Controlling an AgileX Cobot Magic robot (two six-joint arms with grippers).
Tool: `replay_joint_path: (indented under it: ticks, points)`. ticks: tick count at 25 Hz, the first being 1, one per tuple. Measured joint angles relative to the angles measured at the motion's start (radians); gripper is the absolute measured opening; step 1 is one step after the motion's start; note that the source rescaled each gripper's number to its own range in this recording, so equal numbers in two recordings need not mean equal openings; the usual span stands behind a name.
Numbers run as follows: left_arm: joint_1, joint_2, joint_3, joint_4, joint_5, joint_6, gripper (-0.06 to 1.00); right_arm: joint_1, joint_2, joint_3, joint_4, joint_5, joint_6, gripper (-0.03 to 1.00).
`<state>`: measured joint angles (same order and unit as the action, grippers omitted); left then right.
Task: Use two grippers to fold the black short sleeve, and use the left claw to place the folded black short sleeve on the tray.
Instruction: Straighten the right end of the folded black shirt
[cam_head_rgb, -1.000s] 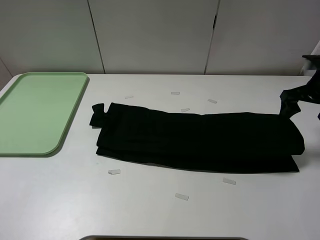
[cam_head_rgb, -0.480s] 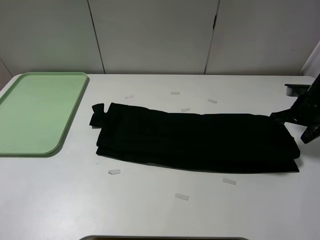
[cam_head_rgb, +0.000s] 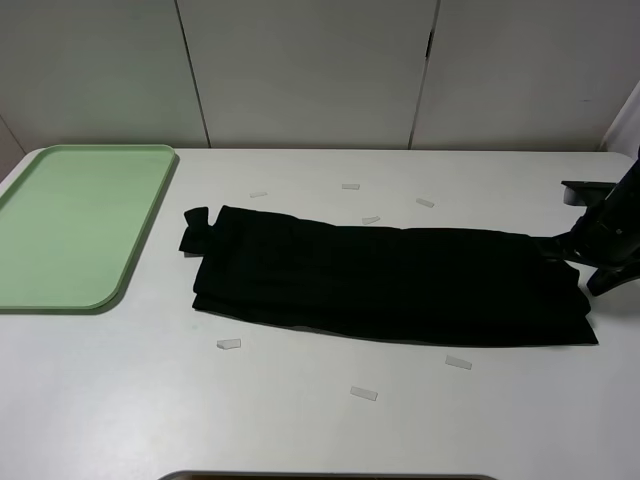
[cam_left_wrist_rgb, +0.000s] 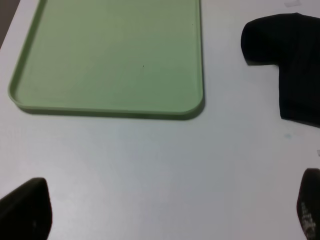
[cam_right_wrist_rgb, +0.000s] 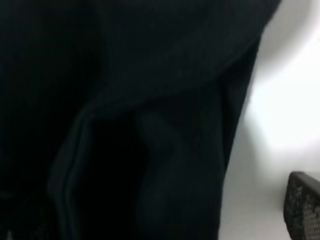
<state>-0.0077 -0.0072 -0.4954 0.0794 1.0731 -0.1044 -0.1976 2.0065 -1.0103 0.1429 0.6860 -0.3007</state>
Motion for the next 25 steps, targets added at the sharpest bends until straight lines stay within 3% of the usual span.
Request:
replay_joint_path:
  ticks: [5, 6, 8, 10, 14, 25]
  points:
    - [0.0, 0.0, 0.0, 0.0, 0.0, 0.0, 0.98, -0.005, -0.007, 0.021, 0.017, -0.027, -0.009, 0.97]
    - [0.0, 0.0, 0.0, 0.0, 0.0, 0.0, 0.98, -0.005, -0.007, 0.021, 0.029, -0.029, -0.009, 0.8]
    - [0.0, 0.0, 0.0, 0.0, 0.0, 0.0, 0.98, -0.005, -0.007, 0.024, 0.055, -0.025, -0.009, 0.54]
    - [0.0, 0.0, 0.0, 0.0, 0.0, 0.0, 0.98, -0.005, -0.007, 0.024, 0.092, -0.013, -0.009, 0.35]
    - [0.0, 0.0, 0.0, 0.0, 0.0, 0.0, 0.98, -0.005, -0.007, 0.024, 0.12, -0.001, -0.011, 0.12]
    - [0.0, 0.0, 0.0, 0.0, 0.0, 0.0, 0.98, -0.005, -0.013, -0.002, 0.111, 0.035, -0.011, 0.12]
